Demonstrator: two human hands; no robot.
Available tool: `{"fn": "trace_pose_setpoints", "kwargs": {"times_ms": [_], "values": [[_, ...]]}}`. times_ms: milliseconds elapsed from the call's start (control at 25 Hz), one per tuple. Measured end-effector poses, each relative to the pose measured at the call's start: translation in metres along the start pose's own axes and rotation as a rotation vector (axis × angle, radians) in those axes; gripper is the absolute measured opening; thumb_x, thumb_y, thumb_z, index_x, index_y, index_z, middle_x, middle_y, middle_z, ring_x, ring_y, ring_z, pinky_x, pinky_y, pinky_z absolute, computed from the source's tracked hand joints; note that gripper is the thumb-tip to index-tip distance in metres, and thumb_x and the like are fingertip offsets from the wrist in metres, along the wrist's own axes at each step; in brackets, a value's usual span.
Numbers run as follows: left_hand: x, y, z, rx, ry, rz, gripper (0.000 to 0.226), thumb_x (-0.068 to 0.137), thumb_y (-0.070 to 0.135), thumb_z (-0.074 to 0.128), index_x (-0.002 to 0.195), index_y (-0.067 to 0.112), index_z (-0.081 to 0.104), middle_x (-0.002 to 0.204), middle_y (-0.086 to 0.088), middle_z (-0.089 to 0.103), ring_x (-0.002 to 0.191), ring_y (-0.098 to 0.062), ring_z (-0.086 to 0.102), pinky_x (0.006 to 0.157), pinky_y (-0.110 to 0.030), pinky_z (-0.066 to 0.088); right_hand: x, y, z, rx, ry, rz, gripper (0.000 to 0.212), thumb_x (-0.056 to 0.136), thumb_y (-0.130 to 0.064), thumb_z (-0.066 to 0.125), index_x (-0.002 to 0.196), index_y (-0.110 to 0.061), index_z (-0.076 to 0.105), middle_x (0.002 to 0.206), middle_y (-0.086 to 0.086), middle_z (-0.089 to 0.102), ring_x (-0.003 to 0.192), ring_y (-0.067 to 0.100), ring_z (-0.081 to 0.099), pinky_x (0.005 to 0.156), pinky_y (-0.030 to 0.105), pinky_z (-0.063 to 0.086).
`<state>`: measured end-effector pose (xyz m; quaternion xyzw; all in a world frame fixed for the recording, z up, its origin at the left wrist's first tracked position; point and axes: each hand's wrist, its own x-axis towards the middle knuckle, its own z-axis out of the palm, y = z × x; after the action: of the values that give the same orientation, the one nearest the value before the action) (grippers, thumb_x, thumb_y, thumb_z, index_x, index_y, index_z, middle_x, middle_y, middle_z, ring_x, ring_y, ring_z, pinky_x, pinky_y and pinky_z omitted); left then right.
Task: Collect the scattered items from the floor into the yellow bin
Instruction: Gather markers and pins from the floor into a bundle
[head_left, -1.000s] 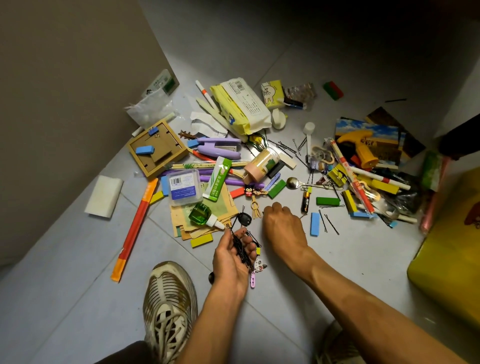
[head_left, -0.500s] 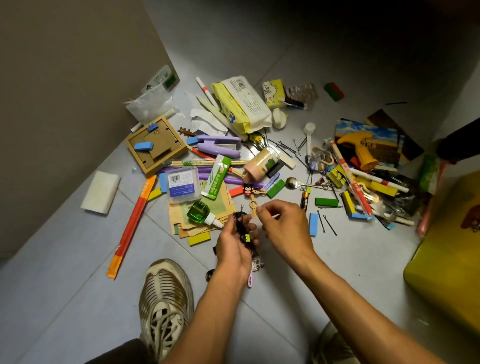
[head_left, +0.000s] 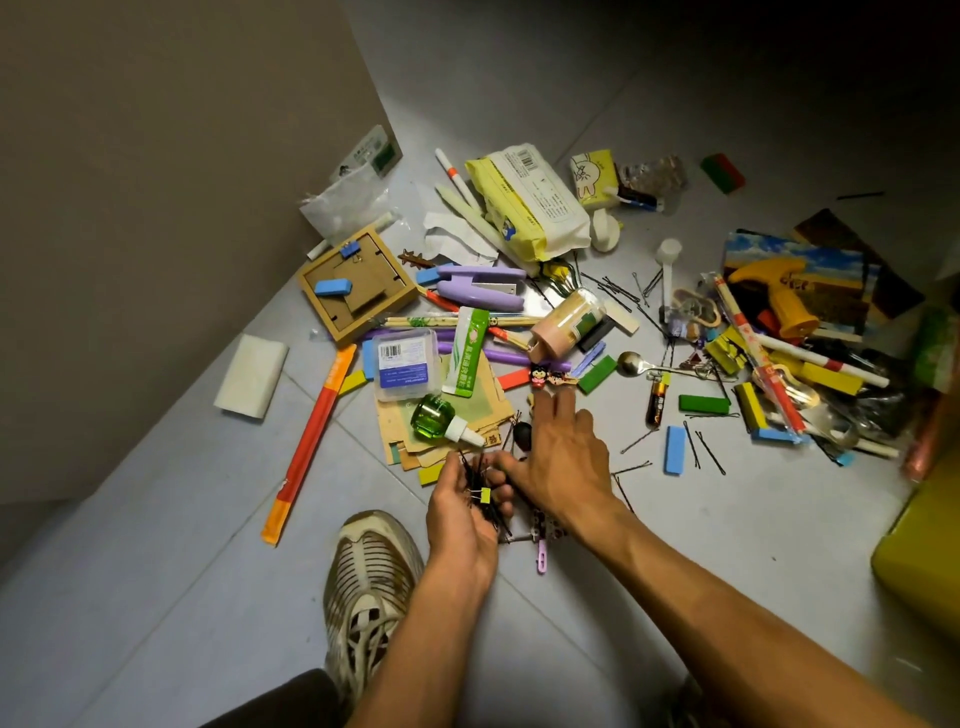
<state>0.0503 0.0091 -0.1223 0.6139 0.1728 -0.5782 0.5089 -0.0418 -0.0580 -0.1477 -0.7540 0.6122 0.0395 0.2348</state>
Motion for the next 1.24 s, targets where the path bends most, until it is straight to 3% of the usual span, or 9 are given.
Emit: {"fn": "trace_pose_setpoints", "kwargs": {"times_ms": [240, 480, 640, 760, 840, 920, 1000, 1080, 1240], "values": [[-0.002, 0.003, -0.003, -0.013, 0.013, -0.013, 0.044, 0.100, 0.043, 0.042, 0.095, 0.008, 0.068, 0.064, -0.005, 0.062, 0.052, -0.015, 0.057, 0.052, -0.027, 0.042, 0.006, -0.012, -0.002, -0.106, 0.012, -0.063, 0.032, 0.091, -0.007, 0.050, 0.123, -0.003, 0.047, 0.126, 0.019, 0.047, 0.087, 0.031, 0.058, 0.057, 0.032, 0.036], [-0.003, 0.002, 0.005, -0.007, 0.003, -0.040, 0.042, 0.099, 0.045, 0.044, 0.093, 0.010, 0.067, 0.066, -0.004, 0.061, 0.055, -0.015, 0.056, 0.052, -0.026, 0.041, 0.008, 0.005, -0.014, 0.009, -0.047, -0.048, 0.021, 0.088, -0.015, 0.054, 0.106, -0.004, 0.056, 0.102, 0.015, 0.057, 0.078, 0.034, 0.062, 0.058, 0.034, 0.038], [-0.001, -0.009, 0.019, -0.030, -0.021, -0.065, 0.041, 0.099, 0.044, 0.045, 0.095, 0.008, 0.065, 0.071, -0.007, 0.064, 0.059, -0.018, 0.058, 0.052, -0.026, 0.045, -0.001, 0.025, -0.048, 0.617, -0.155, 0.197, 0.012, 0.088, -0.013, 0.056, 0.079, -0.006, 0.054, 0.075, 0.013, 0.061, 0.066, 0.029, 0.062, 0.057, 0.043, 0.049], [-0.006, -0.021, 0.036, -0.042, -0.104, -0.100, 0.046, 0.098, 0.048, 0.045, 0.101, 0.009, 0.068, 0.081, -0.010, 0.073, 0.068, -0.023, 0.071, 0.059, -0.029, 0.054, -0.027, 0.024, -0.082, 0.899, -0.315, 0.211, 0.011, 0.089, -0.017, 0.063, 0.080, -0.010, 0.061, 0.076, 0.008, 0.070, 0.063, 0.020, 0.070, 0.058, 0.039, 0.059], [-0.012, -0.027, 0.049, -0.045, -0.160, -0.123, 0.048, 0.095, 0.052, 0.047, 0.104, 0.012, 0.072, 0.094, -0.011, 0.076, 0.083, -0.025, 0.074, 0.070, -0.035, 0.057, -0.046, 0.019, -0.093, 0.746, -0.356, 0.114, 0.012, 0.089, -0.033, 0.065, 0.088, -0.021, 0.069, 0.084, -0.004, 0.071, 0.073, 0.012, 0.070, 0.064, 0.030, 0.059], [-0.021, -0.033, 0.065, -0.061, -0.190, -0.121, 0.045, 0.094, 0.048, 0.049, 0.101, 0.011, 0.074, 0.097, -0.012, 0.074, 0.092, -0.027, 0.072, 0.082, -0.038, 0.055, -0.059, 0.026, -0.100, 0.628, -0.183, 0.043, 0.017, 0.090, -0.041, 0.062, 0.096, -0.028, 0.071, 0.086, -0.016, 0.070, 0.075, -0.002, 0.065, 0.063, 0.013, 0.050], [-0.024, -0.038, 0.080, -0.052, -0.181, -0.072, 0.040, 0.099, 0.036, 0.045, 0.100, 0.006, 0.071, 0.090, -0.014, 0.072, 0.085, -0.028, 0.069, 0.077, -0.037, 0.051, -0.062, 0.047, -0.105, 0.685, 0.059, 0.103, 0.017, 0.091, -0.039, 0.061, 0.097, -0.029, 0.072, 0.088, -0.018, 0.071, 0.078, -0.004, 0.066, 0.063, 0.008, 0.045], [-0.028, -0.041, 0.089, 0.008, -0.164, -0.047, 0.034, 0.100, 0.026, 0.041, 0.096, 0.003, 0.067, 0.076, -0.013, 0.066, 0.065, -0.023, 0.062, 0.061, -0.031, 0.044, -0.058, 0.085, -0.097, 0.574, 0.182, 0.296, 0.024, 0.092, -0.039, 0.060, 0.107, -0.023, 0.070, 0.103, -0.008, 0.072, 0.092, 0.008, 0.067, 0.072, 0.018, 0.048], [-0.030, -0.048, 0.085, 0.137, -0.139, -0.032, 0.029, 0.098, 0.018, 0.043, 0.097, 0.000, 0.066, 0.070, -0.011, 0.061, 0.056, -0.019, 0.056, 0.052, -0.028, 0.039, -0.047, 0.125, -0.057, 0.137, -0.019, 0.558, 0.072, 0.084, -0.065, 0.059, 0.131, -0.011, 0.046, 0.135, 0.011, 0.045, 0.116, 0.030, 0.049, 0.086, 0.040, 0.050]]}}
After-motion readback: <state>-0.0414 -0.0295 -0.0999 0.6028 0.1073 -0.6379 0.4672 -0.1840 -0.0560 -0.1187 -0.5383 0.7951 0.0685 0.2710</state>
